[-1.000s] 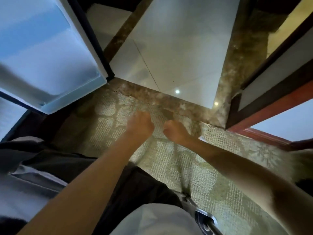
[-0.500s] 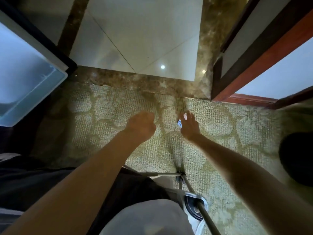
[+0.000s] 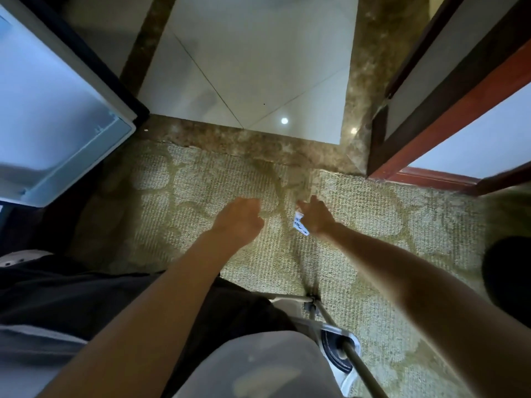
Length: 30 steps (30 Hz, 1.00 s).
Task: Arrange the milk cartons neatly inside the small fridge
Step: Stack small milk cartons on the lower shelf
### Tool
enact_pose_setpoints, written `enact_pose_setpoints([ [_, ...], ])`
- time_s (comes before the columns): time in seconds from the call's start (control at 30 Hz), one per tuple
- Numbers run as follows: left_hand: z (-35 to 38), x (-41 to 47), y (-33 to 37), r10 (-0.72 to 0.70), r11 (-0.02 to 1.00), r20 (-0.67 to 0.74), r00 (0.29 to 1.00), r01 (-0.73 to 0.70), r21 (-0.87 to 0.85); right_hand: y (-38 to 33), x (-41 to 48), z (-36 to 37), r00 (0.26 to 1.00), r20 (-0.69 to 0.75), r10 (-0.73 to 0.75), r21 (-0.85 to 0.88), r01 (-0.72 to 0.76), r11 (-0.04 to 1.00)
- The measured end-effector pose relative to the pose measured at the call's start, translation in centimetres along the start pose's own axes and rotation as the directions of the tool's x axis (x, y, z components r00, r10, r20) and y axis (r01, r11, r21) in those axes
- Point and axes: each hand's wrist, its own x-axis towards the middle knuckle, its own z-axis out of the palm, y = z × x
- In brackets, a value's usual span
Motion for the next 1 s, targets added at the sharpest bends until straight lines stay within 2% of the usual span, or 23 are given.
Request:
enact_pose_setpoints([
  [0.13, -1.3, -0.7, -2.4, -0.080, 0.980, -0.028, 0.996, 0.073, -0.186, -5.6, -0.5, -2.7, 0.971, -0.016, -0.238, -0.016, 0.238, 0.971],
  [0.33, -5.1, -2.2, -8.3, -0.310, 0.852, -0.138, 0.941, 0.210, -0.479, -16.4, -1.6, -7.4, 0.831, -0.094, -0.549, 0.004, 0.551, 0.834],
  [0.53, -9.2, -5.8, -17.1, -0.490, 0.746, -0.272, 0.828, 0.238, -0.622, -28.4, -3.9, -10.8, 0.699, -0.143, -0.701, 0.030, 0.711, 0.703],
  [0.77, -12.4, -12.2, -26.5, -0.524, 0.726, -0.361, 0.771, 0.182, -0.664, -41.3, -7.2, -11.1, 0.510, -0.046, -0.859, 0.092, 0.858, 0.505],
  [1.0, -12.5, -17.6, -34.2, -0.703, 0.617, -0.451, 0.550, 0.158, -0.771, -51.9, -8.9, -8.0, 0.333, 0.094, -0.938, 0.096, 0.935, 0.341],
])
